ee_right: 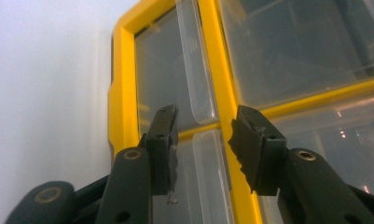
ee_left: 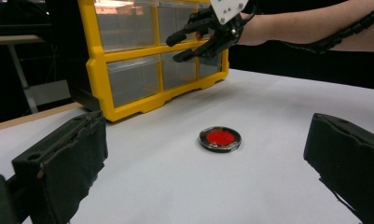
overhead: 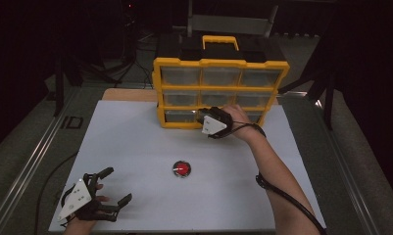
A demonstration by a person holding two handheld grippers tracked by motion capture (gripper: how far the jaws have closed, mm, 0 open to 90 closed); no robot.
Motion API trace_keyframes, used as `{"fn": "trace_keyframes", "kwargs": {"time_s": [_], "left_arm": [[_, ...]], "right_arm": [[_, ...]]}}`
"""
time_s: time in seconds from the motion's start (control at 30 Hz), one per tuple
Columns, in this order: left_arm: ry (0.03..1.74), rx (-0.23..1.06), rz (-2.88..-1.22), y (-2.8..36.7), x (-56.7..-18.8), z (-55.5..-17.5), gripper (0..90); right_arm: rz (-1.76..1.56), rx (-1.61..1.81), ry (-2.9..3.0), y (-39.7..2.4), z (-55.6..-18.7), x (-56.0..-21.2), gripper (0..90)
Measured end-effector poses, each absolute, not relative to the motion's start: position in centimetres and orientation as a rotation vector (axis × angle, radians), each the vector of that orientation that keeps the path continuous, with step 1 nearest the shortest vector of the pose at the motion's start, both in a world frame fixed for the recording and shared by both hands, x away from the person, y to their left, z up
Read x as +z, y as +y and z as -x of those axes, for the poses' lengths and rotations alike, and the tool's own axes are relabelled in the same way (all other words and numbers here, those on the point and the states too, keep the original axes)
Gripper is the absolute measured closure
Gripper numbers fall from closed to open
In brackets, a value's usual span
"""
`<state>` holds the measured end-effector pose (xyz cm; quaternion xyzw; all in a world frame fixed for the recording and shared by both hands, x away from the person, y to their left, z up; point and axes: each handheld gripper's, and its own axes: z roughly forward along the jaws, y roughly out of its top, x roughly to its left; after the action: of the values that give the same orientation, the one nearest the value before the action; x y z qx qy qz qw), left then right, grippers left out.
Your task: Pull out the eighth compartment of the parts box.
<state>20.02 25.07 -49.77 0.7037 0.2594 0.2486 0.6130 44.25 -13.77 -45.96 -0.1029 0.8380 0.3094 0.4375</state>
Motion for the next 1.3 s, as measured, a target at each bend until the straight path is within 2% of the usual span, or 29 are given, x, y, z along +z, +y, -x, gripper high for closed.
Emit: {"fn": "trace_keyframes", "kwargs": {"time_s": [0.27, 0.77, 1.3], "left_arm": [[0.596, 0.574, -1.627, 24.96, -49.84, -20.07, 0.4], [0.588, 0.577, -1.637, 24.89, -49.87, -20.01, 0.4], [0.572, 0.57, -1.651, 24.6, -49.91, -19.99, 0.4]], "right_arm": [[0.351, 0.622, 2.067, -13.5, -44.82, -46.29, 63.9], [0.32, 0.656, 2.084, -13.55, -45.17, -46.47, 70.9], [0.365, 0.611, 2.054, -13.45, -45.01, -46.76, 69.7]]}}
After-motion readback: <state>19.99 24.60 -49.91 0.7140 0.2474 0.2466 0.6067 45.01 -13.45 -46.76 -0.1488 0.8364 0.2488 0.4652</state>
